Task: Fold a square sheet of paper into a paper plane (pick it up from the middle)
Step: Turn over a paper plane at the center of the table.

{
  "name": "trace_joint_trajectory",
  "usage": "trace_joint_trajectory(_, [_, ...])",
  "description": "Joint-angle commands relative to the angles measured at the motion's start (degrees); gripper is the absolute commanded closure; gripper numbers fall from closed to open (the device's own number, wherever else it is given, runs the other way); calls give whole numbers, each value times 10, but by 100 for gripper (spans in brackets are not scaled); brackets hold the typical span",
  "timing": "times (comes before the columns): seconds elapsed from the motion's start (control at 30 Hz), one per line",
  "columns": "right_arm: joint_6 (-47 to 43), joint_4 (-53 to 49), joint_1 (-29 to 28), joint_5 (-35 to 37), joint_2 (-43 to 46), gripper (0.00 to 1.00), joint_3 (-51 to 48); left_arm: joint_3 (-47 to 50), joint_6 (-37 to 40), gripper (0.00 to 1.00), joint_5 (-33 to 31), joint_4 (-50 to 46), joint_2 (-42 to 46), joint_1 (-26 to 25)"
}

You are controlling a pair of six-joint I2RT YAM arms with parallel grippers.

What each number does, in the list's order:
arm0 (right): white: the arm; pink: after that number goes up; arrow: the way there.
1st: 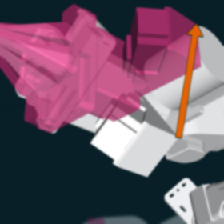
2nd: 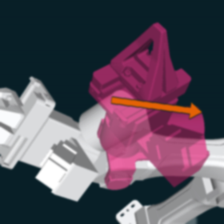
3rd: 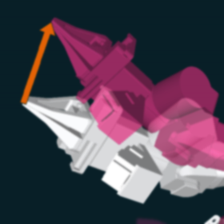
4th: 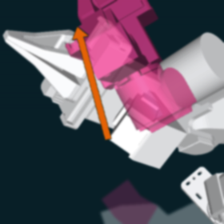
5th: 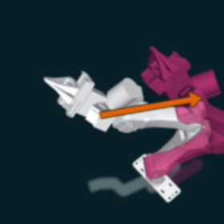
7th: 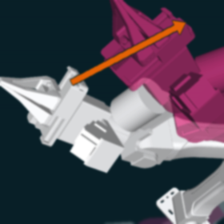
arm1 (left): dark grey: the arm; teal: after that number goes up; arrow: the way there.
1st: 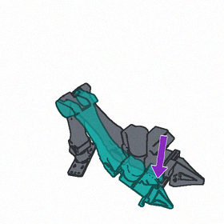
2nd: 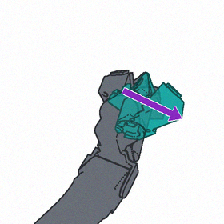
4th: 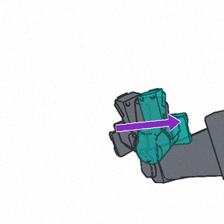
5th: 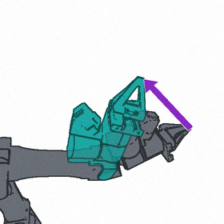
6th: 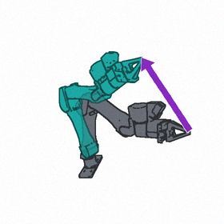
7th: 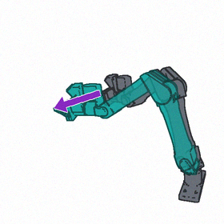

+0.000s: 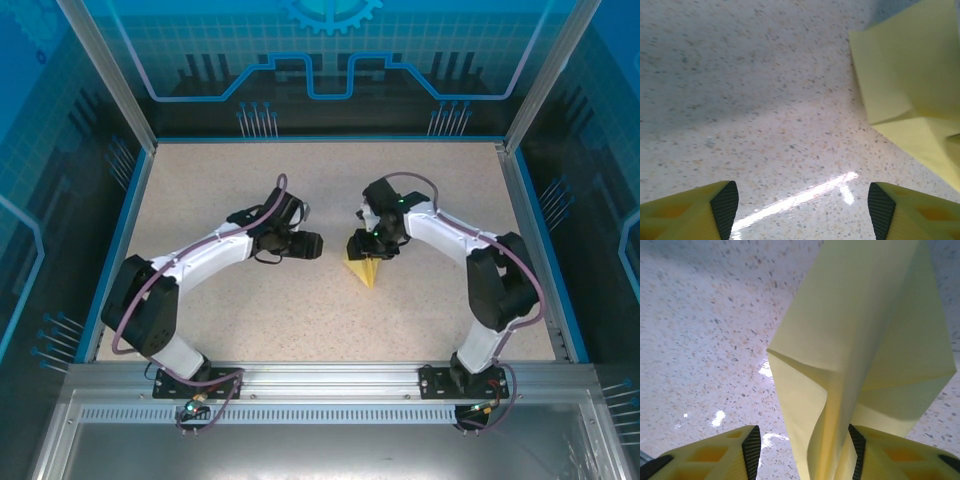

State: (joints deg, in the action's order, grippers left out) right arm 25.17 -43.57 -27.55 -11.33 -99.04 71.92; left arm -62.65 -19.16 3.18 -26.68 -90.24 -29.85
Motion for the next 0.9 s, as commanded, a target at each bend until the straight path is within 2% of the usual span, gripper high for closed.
trace_joint_trajectory(0.0, [-19,-30,15,-9,26,48,6,16,13,26,-25,-1,26,17])
trace_joint_trajectory(0.27, [-40,-25,17,25,13,46,-4,28,24,22,-30,7,48,41])
trace_joint_trajectory(0.57, [-70,101,-43,185,50,46,-79,32,30,22,-28,11,43,42])
trace_joint_trajectory(0.73, [-108,204,-60,209,80,46,-133,30,30,22,-19,13,34,42])
trace_joint_trajectory(0.87, [-133,260,-59,184,74,46,-151,28,29,22,-10,14,27,42])
